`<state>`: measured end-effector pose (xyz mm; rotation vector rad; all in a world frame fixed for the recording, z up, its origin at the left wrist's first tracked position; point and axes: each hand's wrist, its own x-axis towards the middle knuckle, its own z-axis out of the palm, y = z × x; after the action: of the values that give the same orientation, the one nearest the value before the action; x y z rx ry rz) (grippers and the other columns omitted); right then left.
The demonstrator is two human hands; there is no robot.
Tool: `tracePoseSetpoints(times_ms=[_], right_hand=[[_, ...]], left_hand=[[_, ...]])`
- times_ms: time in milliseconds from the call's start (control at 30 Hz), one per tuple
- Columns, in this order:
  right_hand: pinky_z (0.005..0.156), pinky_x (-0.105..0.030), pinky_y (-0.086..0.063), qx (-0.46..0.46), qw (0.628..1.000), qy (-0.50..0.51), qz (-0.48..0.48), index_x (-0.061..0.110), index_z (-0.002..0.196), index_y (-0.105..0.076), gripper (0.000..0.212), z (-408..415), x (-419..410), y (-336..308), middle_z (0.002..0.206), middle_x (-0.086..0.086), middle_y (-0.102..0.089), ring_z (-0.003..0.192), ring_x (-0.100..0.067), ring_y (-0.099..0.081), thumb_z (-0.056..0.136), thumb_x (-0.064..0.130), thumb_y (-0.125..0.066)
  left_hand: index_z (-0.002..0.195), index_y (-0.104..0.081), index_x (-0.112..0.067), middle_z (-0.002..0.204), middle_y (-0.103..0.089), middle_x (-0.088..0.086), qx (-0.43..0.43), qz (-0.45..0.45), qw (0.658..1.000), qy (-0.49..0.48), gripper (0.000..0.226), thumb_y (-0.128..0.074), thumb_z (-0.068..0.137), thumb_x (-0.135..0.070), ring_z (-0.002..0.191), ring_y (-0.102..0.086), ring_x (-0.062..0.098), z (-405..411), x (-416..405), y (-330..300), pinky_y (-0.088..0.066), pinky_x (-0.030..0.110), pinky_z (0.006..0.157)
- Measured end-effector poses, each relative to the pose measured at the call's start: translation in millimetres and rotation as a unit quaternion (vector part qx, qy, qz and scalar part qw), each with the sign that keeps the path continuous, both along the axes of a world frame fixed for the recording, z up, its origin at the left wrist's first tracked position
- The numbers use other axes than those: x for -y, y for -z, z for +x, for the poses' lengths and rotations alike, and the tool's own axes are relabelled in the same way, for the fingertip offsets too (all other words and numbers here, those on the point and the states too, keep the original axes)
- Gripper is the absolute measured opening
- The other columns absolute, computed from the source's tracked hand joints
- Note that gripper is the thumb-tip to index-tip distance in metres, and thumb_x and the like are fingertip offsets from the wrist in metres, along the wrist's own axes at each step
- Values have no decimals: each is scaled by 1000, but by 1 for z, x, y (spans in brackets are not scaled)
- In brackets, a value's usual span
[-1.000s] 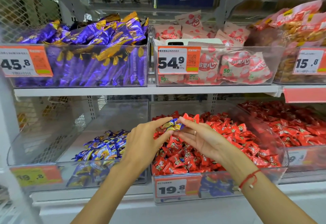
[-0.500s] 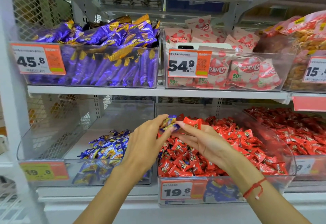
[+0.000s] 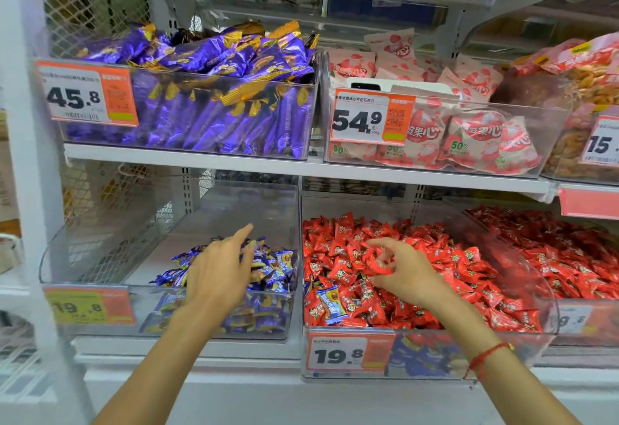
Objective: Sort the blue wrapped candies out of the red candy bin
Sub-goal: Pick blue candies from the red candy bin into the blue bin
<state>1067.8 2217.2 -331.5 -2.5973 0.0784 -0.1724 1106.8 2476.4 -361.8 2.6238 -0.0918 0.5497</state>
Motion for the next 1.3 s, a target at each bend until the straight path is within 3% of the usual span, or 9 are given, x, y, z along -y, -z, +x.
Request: tracePoseSetpoints(times_ms=[133,233,333,500,600,833,1000,1133,1300], right_hand=[[98,-34,-44,58,994,-81,-47,30,125,-61,39,3,-12,2,129,5,-57,117,-14,-51,89,14,-63],[74,-29,-47,-58,985,-158,-47,20,97,-72,28,5,-29,11,89,7,-65,78,-8,-56,82,44,-71],[55,-29,-33,-44,988,-132,-65,19,63,-60,32,11,-27,18,59,4,-50,54,-10,-41,80,42,-74],[55,-14,-35,70,988,-41,128,13,86,-73,17,9,-11,-4,72,8,-57,63,-4,-49,91,27,-64],[79,-26,-54,30,953,-67,293,12,99,-73,18,3,-16,-15,97,-4,-71,85,-12,-66,93,25,-61],[80,-23,-54,47,879,-60,471,15,102,-67,18,-8,-39,-16,89,-2,-76,85,-10,-72,86,25,-70],[79,-23,-56,56,896,-63,437,20,106,-68,15,-11,-29,-25,98,2,-75,89,-12,-71,92,20,-62],[65,-14,-52,89,910,-29,404,20,101,-70,14,-11,-13,-27,89,2,-75,79,-6,-70,93,15,-61],[78,-17,-53,82,971,-120,191,25,93,-73,14,12,-31,-5,90,6,-74,82,-5,-68,90,15,-64]], left_hand=[[149,-33,-26,149,-43,-2,45,-47,996,63,50,-36,101,-42,135,-38,19,-5,13,-8,-34,36,105],[143,-40,-33,145,-46,-13,21,-39,987,156,47,-34,100,-50,130,-43,10,-15,33,-11,-36,31,100],[141,-43,-34,143,-47,-15,-2,-55,981,183,44,-32,101,-48,128,-44,6,-16,38,-6,-36,26,99],[136,-49,-35,142,-45,-20,66,-64,971,219,41,-42,98,-48,131,-35,1,-16,42,-17,-31,28,107],[136,-50,-38,136,-52,-22,13,-177,944,276,43,-49,95,-50,126,-44,-3,-20,57,-25,-35,29,109],[116,-66,-31,99,-72,-12,38,-327,899,288,28,-67,90,-21,91,-68,1,-20,61,-28,-54,24,86],[115,-62,-34,100,-69,-12,89,-335,924,160,28,-64,91,-19,88,-65,2,-9,29,-18,-51,19,78],[143,-41,-32,136,-54,-8,51,-161,984,49,51,-53,95,-41,124,-49,17,-2,6,-3,-41,36,91],[143,-36,-43,144,-41,-20,3,-123,974,190,56,-32,91,-61,133,-35,0,-17,25,5,-28,19,101]])
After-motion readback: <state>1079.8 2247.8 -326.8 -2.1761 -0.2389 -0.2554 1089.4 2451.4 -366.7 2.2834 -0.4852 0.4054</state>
